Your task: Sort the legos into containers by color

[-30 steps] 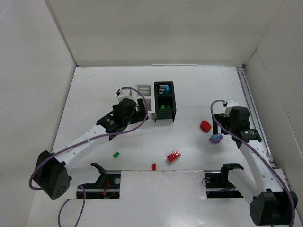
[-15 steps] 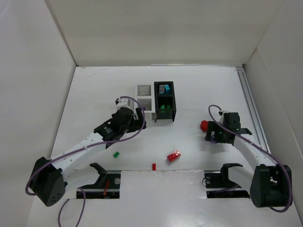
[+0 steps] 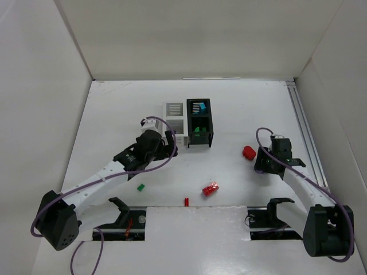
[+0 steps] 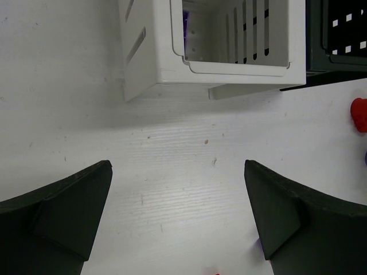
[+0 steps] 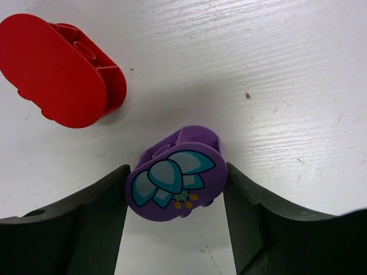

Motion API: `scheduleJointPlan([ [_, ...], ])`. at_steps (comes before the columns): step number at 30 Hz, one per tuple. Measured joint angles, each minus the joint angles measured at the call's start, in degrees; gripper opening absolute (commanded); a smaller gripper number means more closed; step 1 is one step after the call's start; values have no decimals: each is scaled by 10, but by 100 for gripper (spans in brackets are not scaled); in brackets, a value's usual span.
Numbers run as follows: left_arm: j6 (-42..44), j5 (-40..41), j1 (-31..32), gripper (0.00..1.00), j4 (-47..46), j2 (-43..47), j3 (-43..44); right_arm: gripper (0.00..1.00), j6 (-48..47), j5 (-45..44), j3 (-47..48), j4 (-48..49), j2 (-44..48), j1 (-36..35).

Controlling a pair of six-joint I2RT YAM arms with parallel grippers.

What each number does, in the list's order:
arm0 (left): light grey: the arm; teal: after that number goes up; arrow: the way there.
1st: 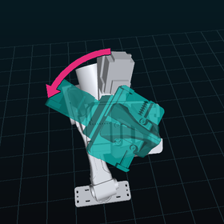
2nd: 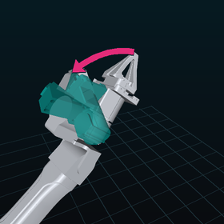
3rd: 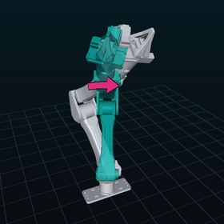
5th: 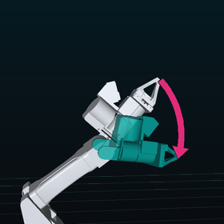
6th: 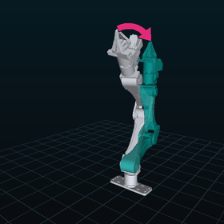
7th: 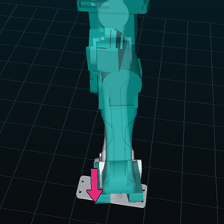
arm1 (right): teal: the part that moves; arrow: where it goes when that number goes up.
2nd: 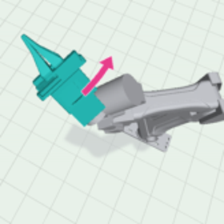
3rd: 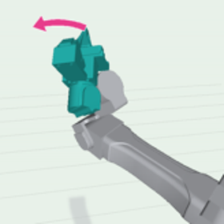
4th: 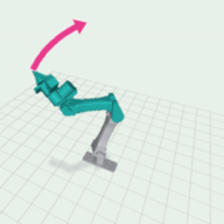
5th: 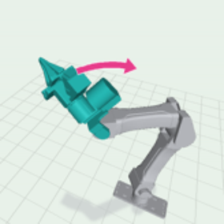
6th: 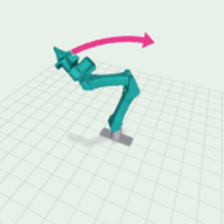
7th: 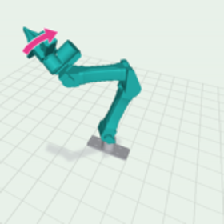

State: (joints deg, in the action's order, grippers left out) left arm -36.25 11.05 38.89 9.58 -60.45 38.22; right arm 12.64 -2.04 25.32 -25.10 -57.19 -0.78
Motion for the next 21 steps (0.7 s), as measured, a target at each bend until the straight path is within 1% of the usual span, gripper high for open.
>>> scheduleJointPlan([
  [1,0,-1,0,99,1,2,0,39,-2,0,0,1,0,0],
  [3,0,-1,0,99,5,9,0,34,-7,0,0,2,0,0],
  [8,-5,-2,0,99,7,35,-3,33,-35,8,0,3,19,0],
  [12,-17,-7,0,99,7,43,-8,31,-84,41,7,4,71,-16],
  [14,-29,-12,0,99,10,46,-13,31,-117,58,37,10,101,-60],
  [15,-36,-13,0,99,13,46,-15,31,-123,63,46,15,105,-71],
  [17,-53,-16,0,99,22,46,-16,31,-144,73,85,36,111,-127],
  [21,-84,-16,0,99,45,46,-17,35,-192,81,175,92,77,-252],
])
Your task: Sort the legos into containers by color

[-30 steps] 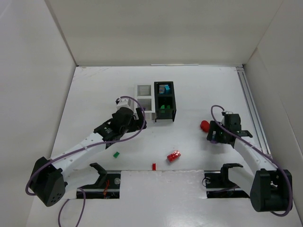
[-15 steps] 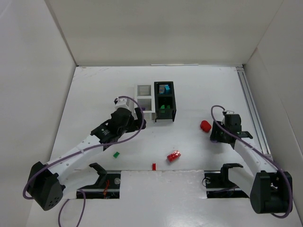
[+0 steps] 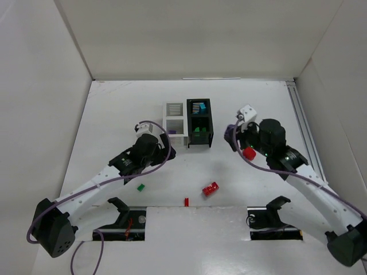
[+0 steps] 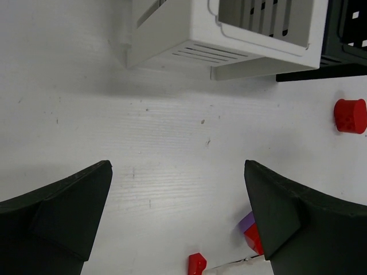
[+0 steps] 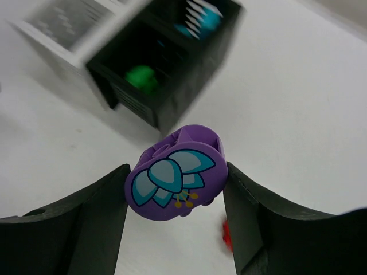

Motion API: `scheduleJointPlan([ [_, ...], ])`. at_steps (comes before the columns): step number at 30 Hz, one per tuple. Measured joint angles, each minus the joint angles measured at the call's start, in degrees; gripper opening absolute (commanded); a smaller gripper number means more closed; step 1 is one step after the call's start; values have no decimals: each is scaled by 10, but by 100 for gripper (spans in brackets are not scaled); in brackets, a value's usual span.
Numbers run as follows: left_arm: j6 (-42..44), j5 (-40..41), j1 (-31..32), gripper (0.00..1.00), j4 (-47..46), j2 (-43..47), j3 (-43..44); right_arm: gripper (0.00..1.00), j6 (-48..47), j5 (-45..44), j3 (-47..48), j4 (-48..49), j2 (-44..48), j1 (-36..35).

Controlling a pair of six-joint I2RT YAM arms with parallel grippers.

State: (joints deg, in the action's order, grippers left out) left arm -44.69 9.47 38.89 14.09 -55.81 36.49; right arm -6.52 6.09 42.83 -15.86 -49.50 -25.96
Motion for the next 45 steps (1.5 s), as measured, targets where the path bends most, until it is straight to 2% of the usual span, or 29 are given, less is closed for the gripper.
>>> scheduleJointPlan([
  [3,-19,1,0,99,21,12,-5,36,-49,-1,80,41,-74,-99],
  [7,-40,8,0,99,47,51,-9,36,-114,6,190,83,-213,-177],
  [10,-53,15,0,99,67,70,-9,36,-148,10,245,106,-306,-199],
  [11,-57,16,0,99,73,73,-9,41,-158,13,259,109,-332,-202],
  [17,-68,17,0,99,100,76,-9,47,-190,16,309,132,-447,-213],
  [20,-68,17,0,99,102,76,-9,56,-192,10,325,137,-487,-219],
  [22,-68,17,0,99,103,76,-9,68,-192,0,327,137,-503,-222],
  [25,-66,15,0,99,102,76,-9,79,-192,-13,327,137,-511,-225],
  [29,-62,14,0,99,102,76,-9,87,-190,-21,329,140,-509,-226],
  [35,-40,4,0,99,88,76,-9,90,-181,-26,324,140,-479,-229],
  [42,29,-44,21,99,40,71,-9,95,-146,-61,267,131,-333,-221],
  [45,58,-78,58,99,-10,40,-8,95,-124,-63,225,120,-247,-173],
])
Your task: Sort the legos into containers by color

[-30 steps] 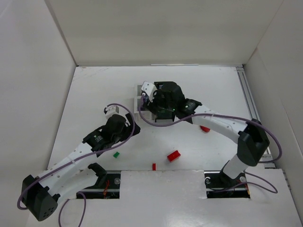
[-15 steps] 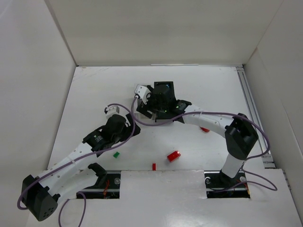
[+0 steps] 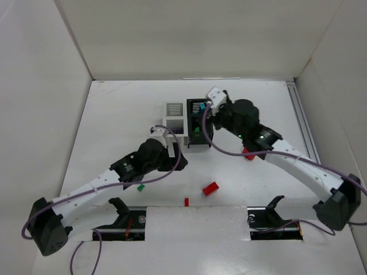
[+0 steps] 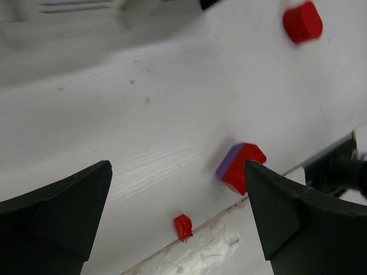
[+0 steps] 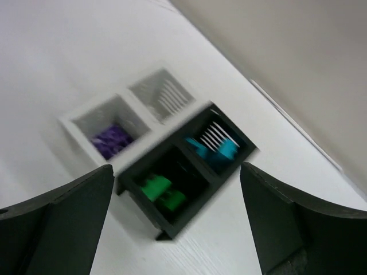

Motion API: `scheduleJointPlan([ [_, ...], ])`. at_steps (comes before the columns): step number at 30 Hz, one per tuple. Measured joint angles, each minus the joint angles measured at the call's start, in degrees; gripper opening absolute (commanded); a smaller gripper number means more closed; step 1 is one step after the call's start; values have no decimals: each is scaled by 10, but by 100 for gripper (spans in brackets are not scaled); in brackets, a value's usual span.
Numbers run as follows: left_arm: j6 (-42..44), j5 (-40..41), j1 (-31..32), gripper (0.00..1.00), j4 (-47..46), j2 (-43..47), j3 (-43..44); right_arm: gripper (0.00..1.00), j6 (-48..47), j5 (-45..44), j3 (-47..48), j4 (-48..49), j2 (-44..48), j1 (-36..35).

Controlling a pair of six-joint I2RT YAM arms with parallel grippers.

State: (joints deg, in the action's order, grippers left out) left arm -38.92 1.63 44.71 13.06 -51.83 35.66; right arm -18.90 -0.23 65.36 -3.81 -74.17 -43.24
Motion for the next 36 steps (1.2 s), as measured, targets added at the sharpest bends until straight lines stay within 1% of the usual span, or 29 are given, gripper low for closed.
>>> scheduleJointPlan([
  [3,38,-20,74,98,-44,-74,17,95,16,-2,-61,-23,82,81],
  [5,63,-25,126,98,-58,-132,42,95,23,-5,-98,-57,126,127],
  [8,98,-22,192,88,-72,-234,97,96,24,-7,-141,-116,177,177],
  [9,108,-20,206,85,-73,-269,120,96,23,-7,-154,-134,193,189],
  [10,120,-17,219,78,-75,-315,148,96,23,-7,-164,-149,208,201],
  [11,124,-14,224,78,-77,-335,159,96,23,-6,-173,-162,223,211],
  [14,141,-5,240,72,-72,-403,199,96,20,2,-188,-187,256,244],
  [15,146,-3,243,69,-71,-417,205,96,19,6,-191,-190,263,253],
  [19,159,-1,254,62,-62,-432,210,96,13,22,-195,-202,271,282],
  [21,162,-3,258,56,-57,-435,214,96,9,30,-195,-203,270,291],
  [23,164,-4,261,52,-55,-440,219,96,6,37,-198,-203,271,298],
  [24,164,-5,262,46,-55,-441,220,96,6,40,-200,-203,271,300],
  [27,163,-8,263,37,-53,-442,220,96,4,48,-210,-204,270,306],
  [30,163,-10,266,32,-51,-442,220,96,4,52,-218,-207,271,310],
  [31,163,-11,266,32,-51,-442,220,96,3,53,-220,-208,271,312],
  [32,163,-12,266,25,-51,-442,220,96,2,54,-221,-210,272,313],
  [33,163,-12,266,21,-51,-442,220,96,2,54,-221,-213,273,314],
  [36,159,-14,266,12,-51,-441,220,96,-1,56,-222,-215,280,316],
])
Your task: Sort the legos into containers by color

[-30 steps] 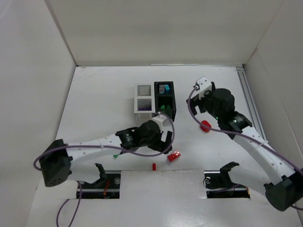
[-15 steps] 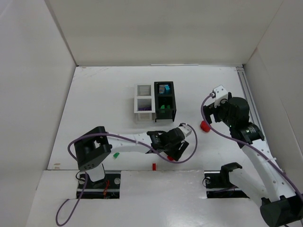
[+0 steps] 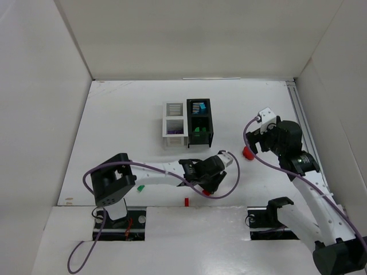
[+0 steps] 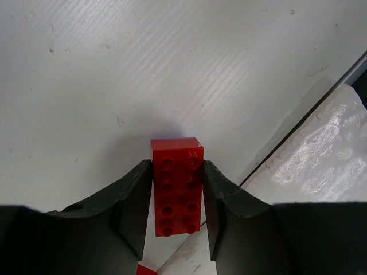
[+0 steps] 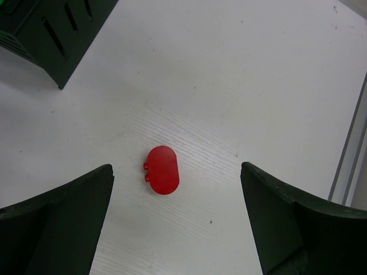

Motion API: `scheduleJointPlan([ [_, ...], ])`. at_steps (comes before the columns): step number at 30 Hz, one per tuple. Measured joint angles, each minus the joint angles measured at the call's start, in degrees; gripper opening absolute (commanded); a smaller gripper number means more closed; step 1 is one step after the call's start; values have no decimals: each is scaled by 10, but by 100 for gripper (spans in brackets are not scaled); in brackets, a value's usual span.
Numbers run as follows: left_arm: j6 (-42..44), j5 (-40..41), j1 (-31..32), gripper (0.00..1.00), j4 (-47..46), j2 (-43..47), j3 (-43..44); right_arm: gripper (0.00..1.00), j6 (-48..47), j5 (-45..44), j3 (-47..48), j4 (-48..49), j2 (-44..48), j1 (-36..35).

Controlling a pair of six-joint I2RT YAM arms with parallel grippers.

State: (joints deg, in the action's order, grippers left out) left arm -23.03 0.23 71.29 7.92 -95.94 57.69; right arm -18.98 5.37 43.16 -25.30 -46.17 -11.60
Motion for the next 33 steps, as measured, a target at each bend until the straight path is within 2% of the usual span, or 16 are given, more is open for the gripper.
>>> scheduleJointPlan([
  [1,-1,0,0,5,0,0,0,96,-2,3,0,0,2,0],
  [3,-4,2,0,2,1,3,0,98,-12,18,0,0,5,1],
  [6,-5,10,-3,0,5,28,0,98,-34,63,-2,3,5,5],
  [9,1,-3,-23,0,-9,97,-8,98,-57,168,-13,30,8,8],
  [13,27,-68,-99,0,-78,221,-40,98,-82,320,-40,92,23,8],
  [16,50,-122,-152,0,-123,294,-65,99,-96,402,-45,124,38,1],
  [21,86,-191,-155,0,-164,342,-87,99,-102,506,-45,179,60,-43],
  [28,138,-246,-154,0,-191,390,-132,98,-78,569,-4,204,-16,-147],
  [33,165,-259,-154,0,-206,416,-134,93,-45,588,23,204,-86,-170],
])
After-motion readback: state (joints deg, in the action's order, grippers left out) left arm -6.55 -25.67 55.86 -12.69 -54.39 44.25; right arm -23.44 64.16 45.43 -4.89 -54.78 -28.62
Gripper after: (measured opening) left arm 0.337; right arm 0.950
